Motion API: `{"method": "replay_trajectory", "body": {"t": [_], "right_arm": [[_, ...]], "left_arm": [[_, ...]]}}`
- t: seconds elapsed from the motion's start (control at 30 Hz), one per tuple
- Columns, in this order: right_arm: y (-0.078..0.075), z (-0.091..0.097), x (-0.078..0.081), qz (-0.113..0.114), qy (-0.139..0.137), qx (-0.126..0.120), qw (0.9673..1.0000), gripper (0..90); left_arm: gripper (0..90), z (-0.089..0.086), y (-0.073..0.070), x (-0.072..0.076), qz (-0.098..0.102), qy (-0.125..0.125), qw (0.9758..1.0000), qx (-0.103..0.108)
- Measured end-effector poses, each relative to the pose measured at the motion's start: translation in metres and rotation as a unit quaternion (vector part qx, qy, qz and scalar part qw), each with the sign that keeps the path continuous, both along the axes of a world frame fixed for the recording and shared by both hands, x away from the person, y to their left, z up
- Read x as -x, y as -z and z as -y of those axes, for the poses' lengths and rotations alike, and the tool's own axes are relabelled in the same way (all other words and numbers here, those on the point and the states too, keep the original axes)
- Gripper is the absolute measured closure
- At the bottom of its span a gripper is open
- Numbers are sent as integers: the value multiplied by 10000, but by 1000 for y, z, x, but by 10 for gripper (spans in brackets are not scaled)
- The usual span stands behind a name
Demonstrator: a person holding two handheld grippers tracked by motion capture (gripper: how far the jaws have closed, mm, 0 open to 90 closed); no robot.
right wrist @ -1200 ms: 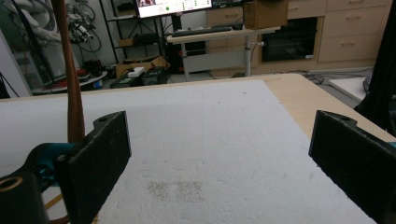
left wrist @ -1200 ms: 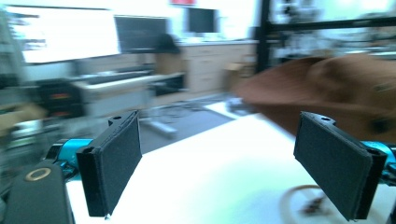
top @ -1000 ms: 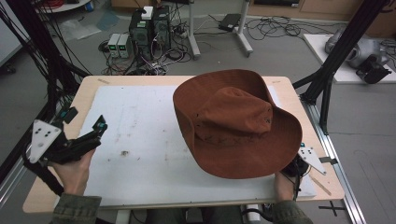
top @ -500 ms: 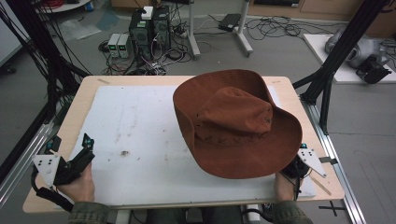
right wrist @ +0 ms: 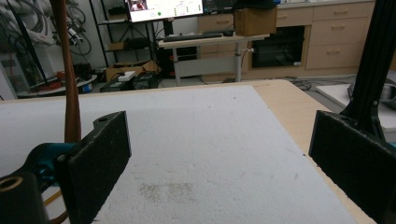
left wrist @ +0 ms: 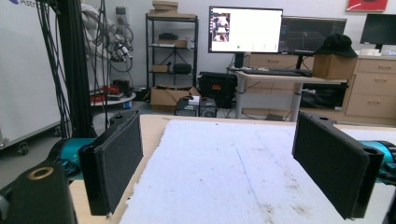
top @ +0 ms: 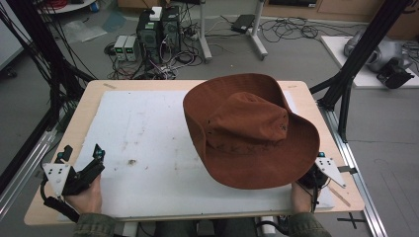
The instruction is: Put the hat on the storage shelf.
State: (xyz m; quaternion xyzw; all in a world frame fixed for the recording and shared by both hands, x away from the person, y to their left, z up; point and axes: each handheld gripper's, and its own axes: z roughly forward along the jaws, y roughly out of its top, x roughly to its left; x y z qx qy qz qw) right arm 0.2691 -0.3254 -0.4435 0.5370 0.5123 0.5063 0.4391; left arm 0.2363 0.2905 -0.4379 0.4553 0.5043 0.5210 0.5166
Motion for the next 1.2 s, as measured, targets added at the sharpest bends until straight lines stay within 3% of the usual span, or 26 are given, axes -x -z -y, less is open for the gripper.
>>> {"method": "replay_trajectory", "body": {"t": [1.2], "right_arm": [[0,0,1,-51,-6,-85,10000,48]], "left_arm": [[167,-1,0,2,71,52,10000,11]]}}
